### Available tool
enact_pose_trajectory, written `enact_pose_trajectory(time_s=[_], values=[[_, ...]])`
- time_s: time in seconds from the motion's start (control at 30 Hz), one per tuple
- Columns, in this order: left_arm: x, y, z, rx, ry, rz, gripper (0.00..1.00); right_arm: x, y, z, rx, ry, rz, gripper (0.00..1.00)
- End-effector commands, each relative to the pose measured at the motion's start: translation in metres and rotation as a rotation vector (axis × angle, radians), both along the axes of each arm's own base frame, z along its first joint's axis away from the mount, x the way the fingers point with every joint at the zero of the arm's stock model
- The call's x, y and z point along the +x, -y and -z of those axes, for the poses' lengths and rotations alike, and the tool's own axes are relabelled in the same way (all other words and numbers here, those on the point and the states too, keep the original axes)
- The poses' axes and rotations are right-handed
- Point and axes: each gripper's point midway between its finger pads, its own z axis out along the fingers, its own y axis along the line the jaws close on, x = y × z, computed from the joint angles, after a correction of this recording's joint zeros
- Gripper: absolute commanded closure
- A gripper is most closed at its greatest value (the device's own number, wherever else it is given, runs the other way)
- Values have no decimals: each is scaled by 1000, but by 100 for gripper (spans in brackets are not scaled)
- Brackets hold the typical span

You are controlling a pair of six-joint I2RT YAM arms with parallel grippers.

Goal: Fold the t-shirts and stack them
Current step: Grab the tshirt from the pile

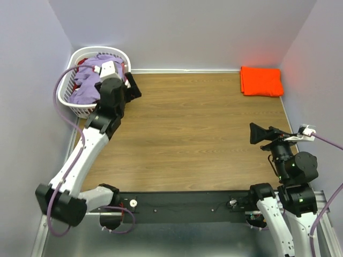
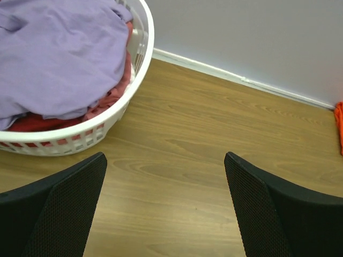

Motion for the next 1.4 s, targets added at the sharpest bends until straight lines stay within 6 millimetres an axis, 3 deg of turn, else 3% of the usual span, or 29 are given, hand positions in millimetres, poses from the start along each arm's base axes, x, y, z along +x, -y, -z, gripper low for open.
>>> enact_pose_trajectory(time_s=[0.0, 0.03, 0.07, 0.13, 0.17, 0.2, 0.23, 0.3, 0.33, 0.37, 0.4, 0.43, 0.53, 0.57, 0.77, 0.93, 1.03, 1.13, 1.23, 1.33, 1.37], values=[[39, -15, -19, -16, 16, -86, 5, -2, -11, 11, 25, -8, -58, 0], [50, -22, -32, -19, 29, -105, 6, -2, -13, 14, 27, -13, -67, 0], [70, -35, -14, -7, -21, -124, 7, -2, -15, 18, 29, -21, -75, 0], [94, -53, -10, 22, -39, -168, 8, -2, -18, 21, 29, -24, -87, 0], [101, -76, -6, 40, -54, -222, 9, -3, -19, 23, 26, -23, -93, 0], [108, -89, -14, 47, -49, -251, 10, -3, -19, 25, 21, -24, -97, 0], [123, -98, 9, 72, -113, -269, 10, -4, -20, 25, 19, -24, -102, 0], [136, -118, 23, 91, -167, -307, 11, -3, -19, 28, 22, -29, -96, 0], [141, -131, 19, 98, -173, -337, 11, -3, -20, 29, 24, -32, -100, 0], [151, -135, 38, 131, -218, -351, 11, -2, -21, 30, 30, -36, -101, 0], [156, -137, 44, 148, -232, -356, 11, -2, -22, 31, 34, -39, -104, 0], [165, -158, 51, 167, -250, -396, 14, -2, -23, 31, 32, -41, -111, 0], [186, -179, 60, 168, -282, -434, 18, -2, -25, 32, 28, -43, -120, 0], [189, -185, 74, 169, -308, -441, 18, -2, -25, 33, 28, -46, -122, 0], [214, -206, 114, 199, -388, -474, 23, 0, -28, 35, 25, -62, -132, 0], [221, -211, 129, 235, -411, -467, 43, 4, -32, 42, 21, -96, -152, 0], [222, -208, 118, 235, -380, -449, 82, 6, -31, 44, 16, -104, -145, 0], [220, -208, 104, 242, -353, -448, 100, 8, -33, 47, 16, -120, -150, 0], [211, -210, 72, 245, -298, -464, 100, 9, -32, 48, 13, -124, -148, 0], [197, -201, 17, 237, -193, -475, 100, 9, -34, 49, 11, -127, -154, 0], [184, -195, -18, 231, -130, -477, 100, 9, -33, 48, 11, -127, -153, 0]])
